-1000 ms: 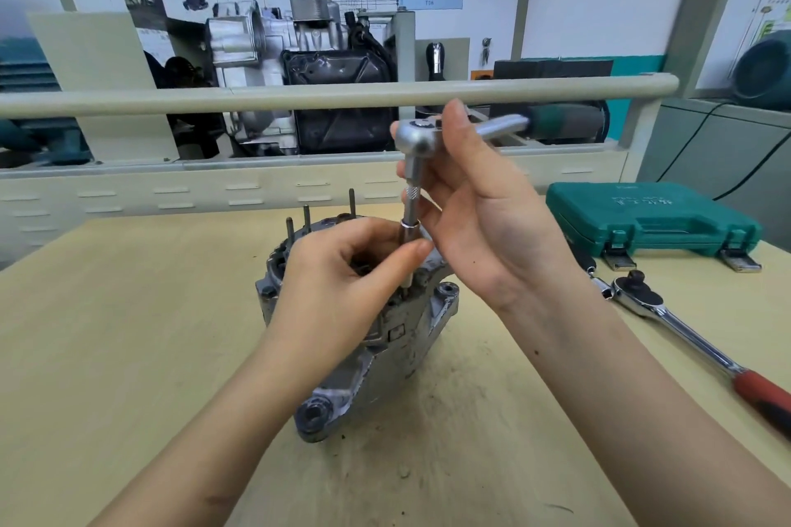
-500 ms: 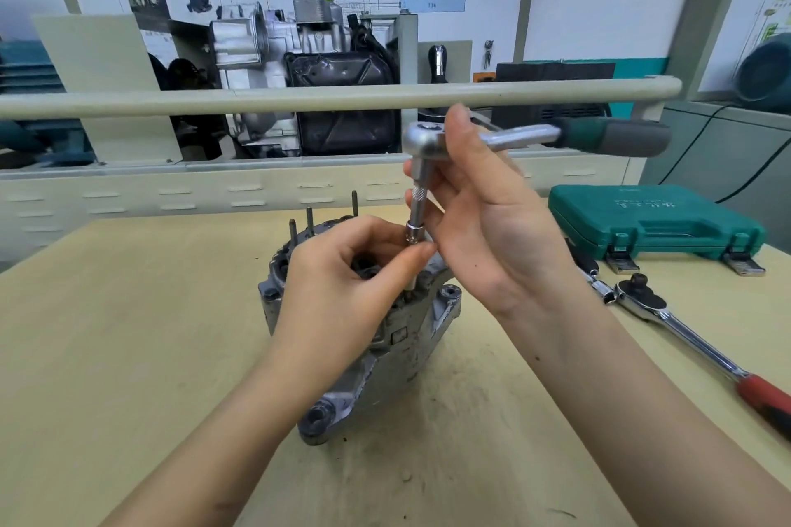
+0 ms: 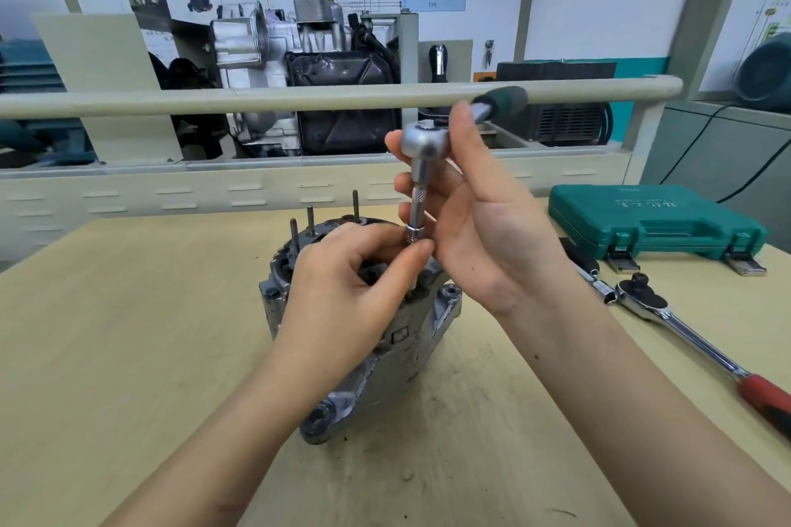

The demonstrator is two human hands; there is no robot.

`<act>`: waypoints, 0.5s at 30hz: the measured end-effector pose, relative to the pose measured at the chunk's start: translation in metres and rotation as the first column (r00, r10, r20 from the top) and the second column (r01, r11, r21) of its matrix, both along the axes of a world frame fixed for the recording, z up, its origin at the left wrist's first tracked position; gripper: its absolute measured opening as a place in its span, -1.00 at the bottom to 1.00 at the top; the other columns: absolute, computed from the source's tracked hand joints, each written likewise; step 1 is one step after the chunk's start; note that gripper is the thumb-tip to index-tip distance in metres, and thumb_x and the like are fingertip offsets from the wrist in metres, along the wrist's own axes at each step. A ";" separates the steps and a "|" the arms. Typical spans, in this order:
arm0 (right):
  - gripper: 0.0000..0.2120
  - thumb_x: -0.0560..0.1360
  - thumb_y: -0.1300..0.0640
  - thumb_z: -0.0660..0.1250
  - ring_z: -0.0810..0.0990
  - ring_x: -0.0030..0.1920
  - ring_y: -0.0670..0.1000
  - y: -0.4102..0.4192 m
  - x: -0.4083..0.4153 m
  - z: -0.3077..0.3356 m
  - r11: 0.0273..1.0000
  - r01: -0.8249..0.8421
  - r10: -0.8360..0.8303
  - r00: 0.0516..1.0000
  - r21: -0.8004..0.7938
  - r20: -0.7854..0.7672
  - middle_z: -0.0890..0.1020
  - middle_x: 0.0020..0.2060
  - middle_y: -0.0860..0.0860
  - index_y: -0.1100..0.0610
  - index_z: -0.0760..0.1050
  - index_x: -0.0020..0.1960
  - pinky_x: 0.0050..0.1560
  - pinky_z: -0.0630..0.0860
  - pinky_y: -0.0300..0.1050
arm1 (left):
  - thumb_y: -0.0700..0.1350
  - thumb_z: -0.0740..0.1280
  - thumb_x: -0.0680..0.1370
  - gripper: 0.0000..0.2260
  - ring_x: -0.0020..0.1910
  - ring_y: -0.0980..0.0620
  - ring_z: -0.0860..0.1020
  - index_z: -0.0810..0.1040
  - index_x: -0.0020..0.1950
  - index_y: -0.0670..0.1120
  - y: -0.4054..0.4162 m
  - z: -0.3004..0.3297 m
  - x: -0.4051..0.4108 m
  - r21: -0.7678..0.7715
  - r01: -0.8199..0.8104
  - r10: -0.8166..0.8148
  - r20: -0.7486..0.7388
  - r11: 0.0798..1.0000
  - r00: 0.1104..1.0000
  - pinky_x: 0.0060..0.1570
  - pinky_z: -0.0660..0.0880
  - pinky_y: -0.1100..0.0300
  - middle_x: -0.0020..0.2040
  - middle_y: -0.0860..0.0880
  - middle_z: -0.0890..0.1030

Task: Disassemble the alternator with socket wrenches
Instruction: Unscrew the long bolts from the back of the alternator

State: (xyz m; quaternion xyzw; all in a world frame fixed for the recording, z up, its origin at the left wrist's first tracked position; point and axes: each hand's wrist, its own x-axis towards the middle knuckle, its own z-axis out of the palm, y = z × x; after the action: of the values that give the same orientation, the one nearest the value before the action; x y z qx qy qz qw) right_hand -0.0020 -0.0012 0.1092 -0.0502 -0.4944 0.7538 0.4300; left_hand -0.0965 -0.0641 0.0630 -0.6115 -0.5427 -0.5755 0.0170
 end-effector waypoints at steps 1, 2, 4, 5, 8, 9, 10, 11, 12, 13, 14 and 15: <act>-0.56 0.22 -0.09 0.27 0.53 -0.42 -0.15 -0.001 0.000 0.000 1.000 0.010 -0.010 1.000 -0.005 -0.014 0.62 -0.33 -0.05 0.19 0.47 -0.04 -0.38 0.46 -0.31 | -0.04 0.36 0.40 -0.97 -0.24 0.04 0.58 0.59 -0.21 0.08 0.000 0.000 0.000 0.018 -0.015 0.015 0.016 1.000 1.000 -0.20 0.50 0.17 -0.29 0.02 0.64; -0.57 0.21 -0.07 0.29 0.53 -0.42 -0.14 -0.001 -0.001 0.000 1.000 0.025 -0.025 0.999 -0.007 -0.032 0.61 -0.32 -0.03 0.17 0.45 -0.03 -0.38 0.46 -0.31 | -0.03 0.37 0.38 -0.98 -0.24 0.04 0.59 0.58 -0.23 0.10 0.001 -0.001 0.001 0.030 -0.031 0.030 0.031 0.999 0.999 -0.20 0.50 0.19 -0.30 0.02 0.64; -0.60 0.19 -0.03 0.33 0.53 -0.42 -0.13 0.000 -0.001 -0.001 0.999 0.052 -0.053 0.997 -0.012 -0.061 0.59 -0.31 -0.02 0.15 0.43 -0.05 -0.41 0.45 -0.30 | 0.00 0.39 0.36 -0.96 -0.26 0.06 0.58 0.56 -0.28 0.12 0.002 -0.002 0.002 0.032 -0.059 0.057 0.051 0.998 0.997 -0.22 0.48 0.20 -0.33 0.01 0.63; -0.56 0.19 -0.02 0.33 0.53 -0.42 -0.12 0.000 0.000 -0.001 0.998 0.055 -0.056 0.996 -0.014 -0.068 0.58 -0.32 -0.02 0.16 0.42 -0.01 -0.42 0.44 -0.30 | 0.02 0.40 0.36 -0.95 -0.27 0.07 0.57 0.56 -0.29 0.10 0.003 -0.003 0.002 0.029 -0.068 0.066 0.057 0.997 0.996 -0.23 0.47 0.21 -0.34 0.02 0.62; -0.49 0.22 -0.05 0.30 0.54 -0.42 -0.14 0.000 0.000 -0.001 1.000 0.030 -0.030 0.999 0.008 -0.040 0.59 -0.33 -0.02 0.21 0.43 0.07 -0.41 0.45 -0.30 | 0.02 0.42 0.35 -0.91 -0.31 0.11 0.55 0.56 -0.30 0.05 0.004 -0.004 0.001 0.023 -0.060 0.058 0.078 0.998 0.995 -0.25 0.45 0.25 -0.36 0.02 0.61; -0.52 0.24 -0.08 0.27 0.54 -0.42 -0.14 0.000 0.000 -0.001 1.000 0.016 -0.016 1.000 0.019 -0.019 0.61 -0.34 -0.03 0.24 0.46 0.01 -0.40 0.45 -0.30 | 0.03 0.41 0.35 -0.92 -0.32 0.14 0.53 0.56 -0.30 0.06 0.003 -0.004 0.001 0.021 -0.055 0.053 0.085 0.998 0.995 -0.26 0.45 0.28 -0.36 0.03 0.61; -0.57 0.27 -0.10 0.24 0.54 -0.43 -0.15 0.001 0.000 -0.001 1.000 0.003 -0.003 1.000 0.025 0.000 0.63 -0.34 -0.05 0.23 0.50 -0.07 -0.38 0.46 -0.30 | 0.02 0.39 0.36 -0.93 -0.33 0.17 0.52 0.55 -0.29 0.08 0.003 -0.004 0.000 0.019 -0.046 0.045 0.084 0.999 0.995 -0.26 0.43 0.32 -0.36 0.04 0.60; -0.61 0.32 -0.12 0.20 0.53 -0.44 -0.15 0.001 0.000 -0.001 1.000 -0.010 0.010 1.000 0.027 0.010 0.65 -0.34 -0.06 0.20 0.52 -0.13 -0.38 0.46 -0.31 | 0.01 0.37 0.38 -0.95 -0.33 0.20 0.50 0.54 -0.28 0.10 0.002 -0.004 0.001 0.017 -0.033 0.032 0.073 0.999 0.997 -0.26 0.41 0.36 -0.35 0.04 0.59; -0.64 0.40 -0.12 0.16 0.51 -0.45 -0.16 0.002 0.000 -0.001 0.999 -0.026 0.025 1.000 0.024 0.013 0.65 -0.34 -0.06 0.17 0.51 -0.15 -0.39 0.46 -0.31 | -0.01 0.35 0.40 -0.95 -0.32 0.22 0.49 0.53 -0.26 0.13 0.002 -0.004 0.001 0.014 -0.018 0.017 0.053 1.000 0.998 -0.26 0.38 0.40 -0.34 0.04 0.58; -0.64 0.48 -0.11 0.10 0.50 -0.47 -0.16 0.002 0.000 0.000 0.999 -0.040 0.040 0.999 0.019 0.012 0.65 -0.34 -0.06 0.16 0.50 -0.13 -0.40 0.46 -0.32 | -0.03 0.33 0.42 -0.93 -0.31 0.22 0.48 0.52 -0.25 0.14 0.001 -0.004 0.002 0.009 -0.009 0.008 0.032 1.000 0.999 -0.27 0.36 0.43 -0.34 0.05 0.56; -0.63 0.53 -0.09 0.06 0.49 -0.48 -0.16 0.002 0.000 0.000 0.999 -0.050 0.050 0.999 0.016 0.013 0.65 -0.35 -0.06 0.16 0.49 -0.12 -0.41 0.46 -0.33 | -0.04 0.32 0.43 -0.91 -0.30 0.22 0.48 0.51 -0.24 0.16 0.001 -0.004 0.002 0.007 -0.008 0.008 0.018 1.000 1.000 -0.27 0.34 0.46 -0.33 0.07 0.56; -0.63 0.53 -0.09 0.06 0.48 -0.48 -0.16 0.002 0.000 0.001 0.998 -0.055 0.055 0.998 0.016 0.012 0.65 -0.35 -0.06 0.15 0.49 -0.14 -0.41 0.46 -0.33 | -0.04 0.32 0.43 -0.90 -0.29 0.22 0.48 0.50 -0.24 0.16 0.000 -0.005 0.001 0.009 -0.017 0.017 0.012 1.000 1.000 -0.26 0.33 0.47 -0.33 0.10 0.56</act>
State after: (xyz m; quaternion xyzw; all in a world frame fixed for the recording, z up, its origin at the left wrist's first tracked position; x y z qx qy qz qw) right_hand -0.0016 0.0007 0.1098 -0.0375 -0.5042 0.7610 0.4065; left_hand -0.0951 -0.0636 0.0585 -0.6035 -0.5453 -0.5813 0.0215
